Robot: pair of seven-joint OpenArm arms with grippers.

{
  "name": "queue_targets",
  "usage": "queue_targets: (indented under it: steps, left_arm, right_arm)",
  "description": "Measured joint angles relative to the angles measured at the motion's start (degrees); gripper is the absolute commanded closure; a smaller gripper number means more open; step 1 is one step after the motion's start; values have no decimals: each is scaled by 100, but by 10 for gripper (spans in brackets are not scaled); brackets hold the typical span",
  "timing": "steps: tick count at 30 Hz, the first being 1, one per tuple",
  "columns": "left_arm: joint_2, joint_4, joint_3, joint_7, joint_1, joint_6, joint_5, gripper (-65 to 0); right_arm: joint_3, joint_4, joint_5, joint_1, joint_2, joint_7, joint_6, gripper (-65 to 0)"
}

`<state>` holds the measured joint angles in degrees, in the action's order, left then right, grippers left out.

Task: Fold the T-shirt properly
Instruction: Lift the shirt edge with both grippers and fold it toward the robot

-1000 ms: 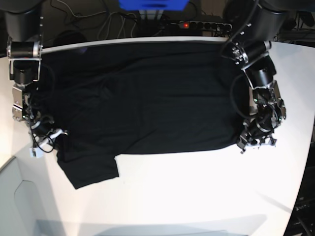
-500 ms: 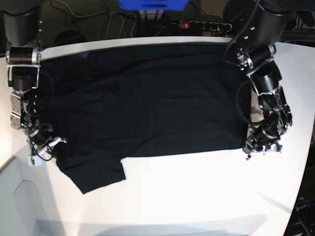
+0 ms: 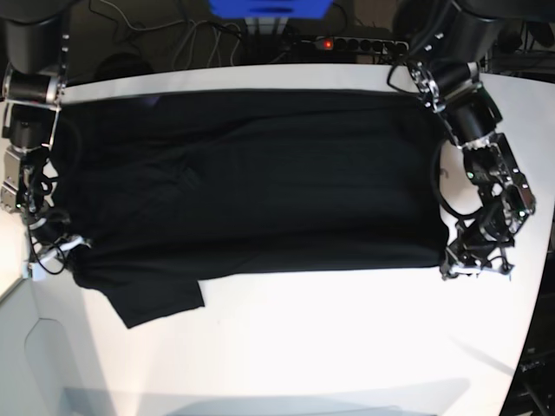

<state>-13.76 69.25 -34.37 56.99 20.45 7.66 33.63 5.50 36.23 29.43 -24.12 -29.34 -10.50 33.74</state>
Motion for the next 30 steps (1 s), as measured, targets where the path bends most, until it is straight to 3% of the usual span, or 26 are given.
queue_targets:
  steps: [8, 18, 24, 30]
  left_arm:
    - [11, 1099, 9, 107, -800, 15, 7, 0]
    - [13, 2009, 28, 111, -1777, 33, 13, 0]
    - [11, 2262, 31, 42, -2186, 46, 31, 0]
    - [-26, 2212, -4, 15, -2461, 44, 2, 0]
  right_arm:
    - [678, 1368, 11, 1106, -4, -52, 0, -28]
    - [1775, 3058, 31, 2330, 116, -859, 11, -28]
    - [1878, 3410, 37, 2802, 149, -1246, 9, -28]
    - [1873, 3858, 2, 3281, 208, -1246, -7, -28]
